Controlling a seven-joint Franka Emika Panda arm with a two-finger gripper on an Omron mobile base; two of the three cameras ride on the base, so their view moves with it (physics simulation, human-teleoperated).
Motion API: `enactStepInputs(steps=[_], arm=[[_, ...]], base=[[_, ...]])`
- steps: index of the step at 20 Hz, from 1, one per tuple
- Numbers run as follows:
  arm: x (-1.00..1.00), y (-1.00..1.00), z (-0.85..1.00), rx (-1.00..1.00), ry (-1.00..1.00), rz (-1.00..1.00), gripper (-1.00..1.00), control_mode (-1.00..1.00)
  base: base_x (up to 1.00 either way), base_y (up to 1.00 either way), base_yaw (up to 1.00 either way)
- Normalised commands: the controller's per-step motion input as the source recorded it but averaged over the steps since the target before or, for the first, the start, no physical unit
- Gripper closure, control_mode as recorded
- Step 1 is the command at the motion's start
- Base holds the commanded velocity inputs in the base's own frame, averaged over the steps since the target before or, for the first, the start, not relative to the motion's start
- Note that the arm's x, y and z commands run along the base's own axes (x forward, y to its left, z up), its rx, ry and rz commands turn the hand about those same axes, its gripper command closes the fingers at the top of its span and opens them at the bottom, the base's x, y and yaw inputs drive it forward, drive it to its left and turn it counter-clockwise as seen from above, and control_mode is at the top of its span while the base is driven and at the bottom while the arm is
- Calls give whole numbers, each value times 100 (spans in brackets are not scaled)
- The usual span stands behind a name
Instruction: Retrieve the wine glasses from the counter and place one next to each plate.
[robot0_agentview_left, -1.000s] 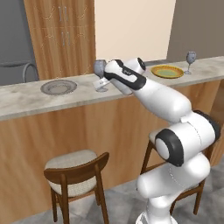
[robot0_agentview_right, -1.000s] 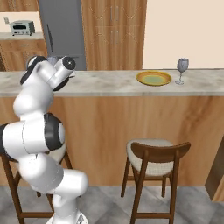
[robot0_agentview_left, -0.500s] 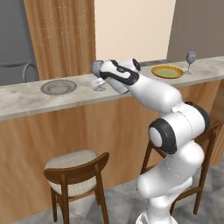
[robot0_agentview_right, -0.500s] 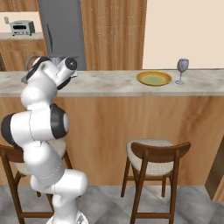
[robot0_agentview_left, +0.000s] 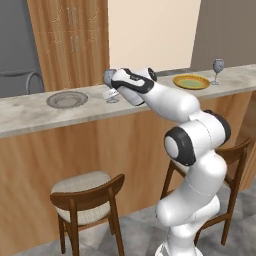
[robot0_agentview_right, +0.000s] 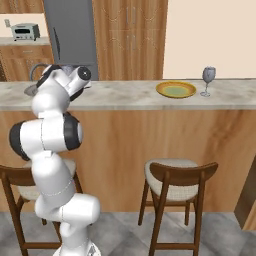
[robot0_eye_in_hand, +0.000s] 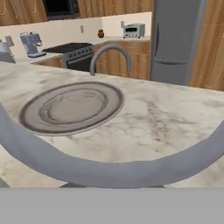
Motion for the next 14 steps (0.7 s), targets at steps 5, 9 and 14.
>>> enactStepInputs(steps=[5,9,14], arm=[[18,0,-9,0,-7,0,100,-100],[16,0,-23,-1,-10,0,100,-100],[16,1,-26,-1,-5,0,100,-100]], base=[[0,0,0],[0,0,0],[0,0,0]])
